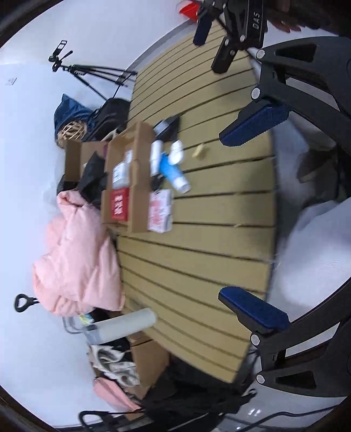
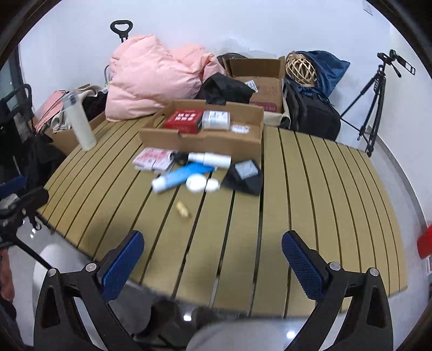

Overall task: Organize objects
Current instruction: 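Withdraw both grippers back over the remaining items on the table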

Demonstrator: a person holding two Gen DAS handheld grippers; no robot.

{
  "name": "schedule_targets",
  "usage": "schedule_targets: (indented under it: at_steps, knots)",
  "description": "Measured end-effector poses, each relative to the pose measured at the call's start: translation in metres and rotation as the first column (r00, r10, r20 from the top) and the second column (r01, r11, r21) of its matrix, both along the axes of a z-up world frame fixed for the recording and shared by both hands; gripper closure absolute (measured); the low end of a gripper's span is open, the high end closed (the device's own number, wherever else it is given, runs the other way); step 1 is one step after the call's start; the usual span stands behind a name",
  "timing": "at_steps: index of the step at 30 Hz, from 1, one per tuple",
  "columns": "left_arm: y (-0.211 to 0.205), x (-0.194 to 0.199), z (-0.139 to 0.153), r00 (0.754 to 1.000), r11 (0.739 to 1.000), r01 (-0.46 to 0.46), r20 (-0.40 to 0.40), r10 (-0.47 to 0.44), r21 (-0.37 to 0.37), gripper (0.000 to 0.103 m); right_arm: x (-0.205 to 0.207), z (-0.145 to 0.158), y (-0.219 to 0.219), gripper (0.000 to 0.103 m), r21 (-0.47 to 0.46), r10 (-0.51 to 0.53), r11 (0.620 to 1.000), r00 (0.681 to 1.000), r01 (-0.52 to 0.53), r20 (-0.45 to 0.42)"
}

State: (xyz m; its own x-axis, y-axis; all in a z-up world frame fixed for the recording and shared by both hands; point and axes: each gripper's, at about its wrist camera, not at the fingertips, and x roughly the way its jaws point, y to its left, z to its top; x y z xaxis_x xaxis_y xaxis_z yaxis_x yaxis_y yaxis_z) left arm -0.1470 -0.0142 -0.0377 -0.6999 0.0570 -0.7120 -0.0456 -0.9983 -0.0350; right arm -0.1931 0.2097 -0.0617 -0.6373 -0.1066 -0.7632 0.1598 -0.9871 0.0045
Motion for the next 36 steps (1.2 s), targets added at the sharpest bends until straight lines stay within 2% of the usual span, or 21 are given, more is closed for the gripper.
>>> schedule_targets:
  at_steps: [2,5,13,19,24,26,28,30,33,36]
  knots:
    - [0.005,0.012,-0.005,1.000,1.000,0.028,0.012,-0.028,0.008,0.000,0.019,-0.004,-0.002,0.000,-0.027,0.011,1.000,1.000,-0.011,0.015]
    - [0.014,0.012,-0.010,0.999,0.999,0.041,0.026,-0.040,-0.017,0.000,0.036,-0.013,-0.005,0.000,-0.059,0.028,0.998,0.999,-0.025,0.045]
    - [0.017,0.008,-0.015,0.998,0.998,0.054,0.033,-0.054,-0.011,0.000,0.040,-0.017,-0.006,0.000,-0.070,0.015,0.997,0.999,-0.012,0.044]
    - [0.015,-0.005,-0.026,0.998,0.999,0.035,0.057,-0.034,-0.013,0.000,0.031,-0.028,-0.003,0.000,-0.064,0.009,0.998,0.998,-0.005,0.066]
    - [0.025,-0.023,-0.040,0.996,0.997,0.063,0.059,-0.065,0.032,0.000,0.017,-0.035,0.011,0.000,-0.091,-0.026,0.995,0.997,0.033,0.070]
    - [0.033,-0.033,-0.047,0.997,0.996,0.075,0.027,-0.076,0.058,0.000,0.011,-0.039,0.021,0.000,-0.132,-0.032,0.991,0.999,0.037,0.042]
    - [0.047,-0.049,-0.057,0.994,0.993,0.104,0.035,-0.106,0.061,0.000,0.006,-0.042,0.029,0.000,-0.158,-0.023,0.987,1.000,0.023,0.007]
    - [0.062,-0.063,-0.066,0.987,0.986,0.153,0.035,-0.156,0.067,0.000,-0.004,-0.047,0.037,0.000,-0.146,-0.016,0.989,1.000,0.018,0.018]
    - [0.082,-0.085,-0.080,0.982,0.981,0.184,0.022,-0.186,0.058,0.002,-0.021,-0.051,0.052,0.000,-0.073,-0.049,0.996,0.999,0.050,0.008]
    - [0.094,-0.105,-0.093,0.976,0.974,0.208,0.040,-0.212,0.087,0.009,-0.039,-0.058,0.067,0.000,-0.079,-0.049,0.996,0.998,0.052,0.029]
